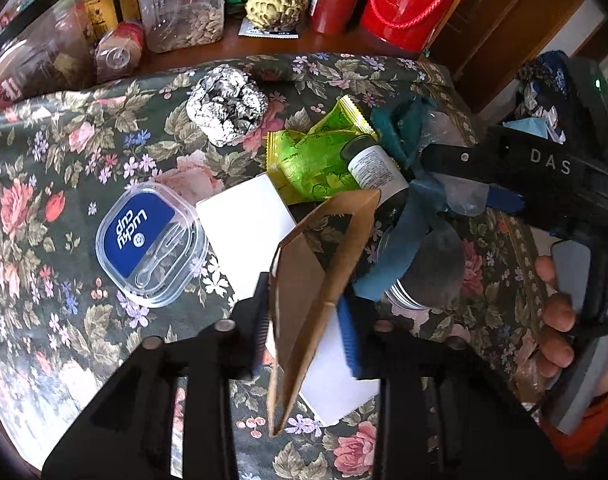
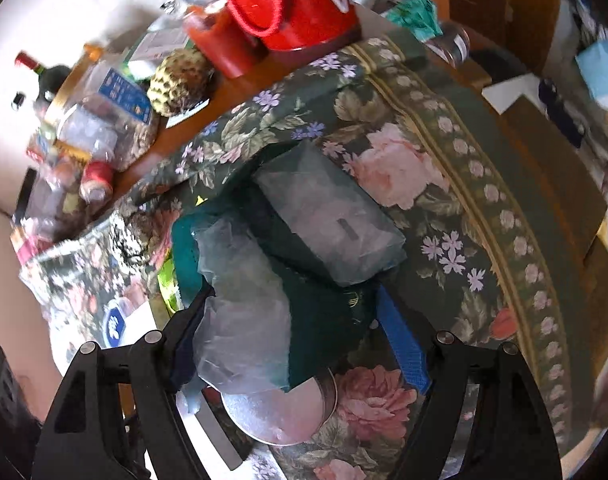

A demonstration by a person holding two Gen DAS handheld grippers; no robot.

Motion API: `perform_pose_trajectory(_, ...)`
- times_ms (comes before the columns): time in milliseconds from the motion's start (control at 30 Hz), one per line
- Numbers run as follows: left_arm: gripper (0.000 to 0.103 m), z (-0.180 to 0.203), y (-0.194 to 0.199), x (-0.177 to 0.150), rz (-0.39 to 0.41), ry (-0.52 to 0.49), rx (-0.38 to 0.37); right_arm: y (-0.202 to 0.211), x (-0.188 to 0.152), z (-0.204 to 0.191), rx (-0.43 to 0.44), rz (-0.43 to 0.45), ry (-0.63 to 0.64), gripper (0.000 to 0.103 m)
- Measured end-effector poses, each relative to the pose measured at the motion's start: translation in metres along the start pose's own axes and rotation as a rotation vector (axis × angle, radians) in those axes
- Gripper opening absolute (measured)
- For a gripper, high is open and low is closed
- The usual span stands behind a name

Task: Collect trash
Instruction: 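Grasp the cardboard box with the left tool while the right tool grasps the plastic bags, then carry the cardboard box and plastic bags down toward the white bucket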

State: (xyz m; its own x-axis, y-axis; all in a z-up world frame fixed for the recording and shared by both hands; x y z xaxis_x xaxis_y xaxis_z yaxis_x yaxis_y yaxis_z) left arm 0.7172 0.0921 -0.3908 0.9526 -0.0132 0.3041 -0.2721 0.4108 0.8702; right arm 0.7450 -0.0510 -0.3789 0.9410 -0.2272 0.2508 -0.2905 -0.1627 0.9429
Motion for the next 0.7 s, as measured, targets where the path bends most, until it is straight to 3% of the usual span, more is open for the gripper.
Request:
perform_pose_trajectory(167, 0.015, 0.0, 0.012, -0.001, 0.031, 0.017, 0.01, 0.002, 0.003, -0.001, 0.037, -0.005, 0.004, 0.045)
perform_pose_trajectory(233, 0.014, 0.001, 0.017, 0.0, 0.044, 0.019, 0.014, 0.002, 0.003, 0.0, 0.046, -0.007, 0.007, 0.018)
perform_pose_trajectory(267, 0.013, 0.003, 0.021, 0.0, 0.052, 0.019, 0.014, 0.003, 0.003, 0.001, 0.049, -0.013, 0.009, 0.014)
perform_pose_trajectory(500, 0.012, 0.015, 0.05, 0.013, 0.129, 0.017, 0.04, 0.023, 0.005, -0.001, 0.001, 0.046, 0.095, 0.007)
perform_pose_trajectory(700, 0.012, 0.03, 0.079, 0.019, 0.204, 0.049, 0.05, 0.081, 0.019, 0.0, 0.015, 0.181, 0.178, 0.007)
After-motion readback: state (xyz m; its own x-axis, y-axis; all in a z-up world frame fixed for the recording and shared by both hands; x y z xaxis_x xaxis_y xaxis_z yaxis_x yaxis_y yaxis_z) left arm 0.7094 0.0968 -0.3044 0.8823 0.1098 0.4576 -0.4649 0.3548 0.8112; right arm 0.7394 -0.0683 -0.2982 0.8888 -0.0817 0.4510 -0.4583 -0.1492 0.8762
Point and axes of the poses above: each gripper's, at about its wrist camera, not at the fingertips, and y roughly against the way its jaws point, z to its right, x to its top, the point moved 10 cm from there along -y, roughly the way its jaws point, and after that the axes turned 12 degrees about -x, right-handed, at the moved point
